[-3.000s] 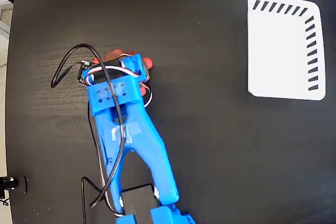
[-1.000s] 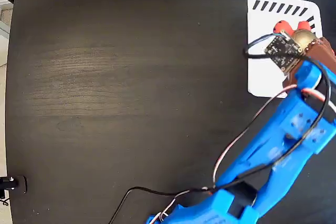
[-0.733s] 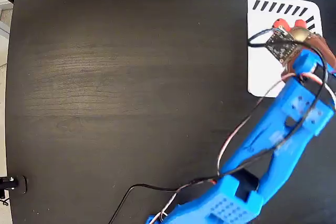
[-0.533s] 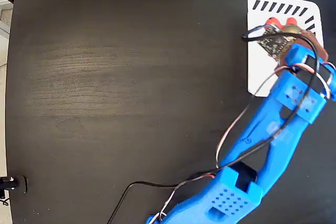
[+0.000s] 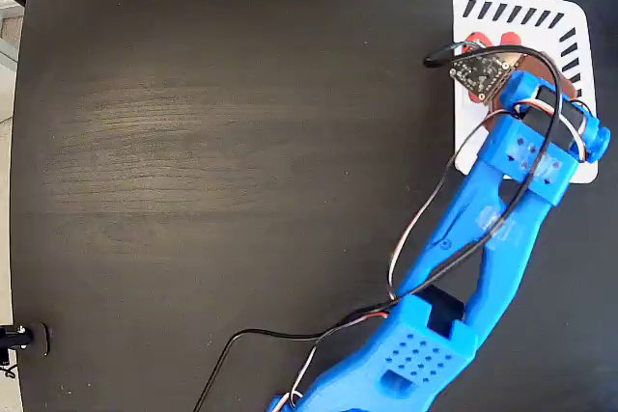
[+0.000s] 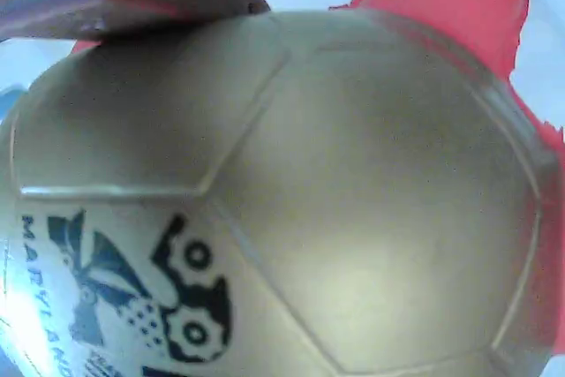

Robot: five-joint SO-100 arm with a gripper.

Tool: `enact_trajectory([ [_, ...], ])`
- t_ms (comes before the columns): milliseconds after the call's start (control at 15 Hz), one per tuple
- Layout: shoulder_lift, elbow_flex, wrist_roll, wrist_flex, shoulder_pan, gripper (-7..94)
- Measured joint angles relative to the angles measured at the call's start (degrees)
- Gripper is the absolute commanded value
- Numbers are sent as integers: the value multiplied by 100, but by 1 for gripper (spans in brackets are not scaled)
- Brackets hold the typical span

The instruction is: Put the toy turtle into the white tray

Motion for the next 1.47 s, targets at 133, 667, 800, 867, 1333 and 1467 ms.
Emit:
enact_trajectory([
  [133, -18, 0, -9, -9, 0, 0],
  [667, -18, 62, -9, -167, 18, 0],
  [800, -18, 79, -53, -185, 18, 0],
  [867, -18, 79, -53, -185, 26, 5],
  [1333, -18, 167, -79, -158, 114, 50],
  [1467, -18, 237, -158, -158, 193, 52],
])
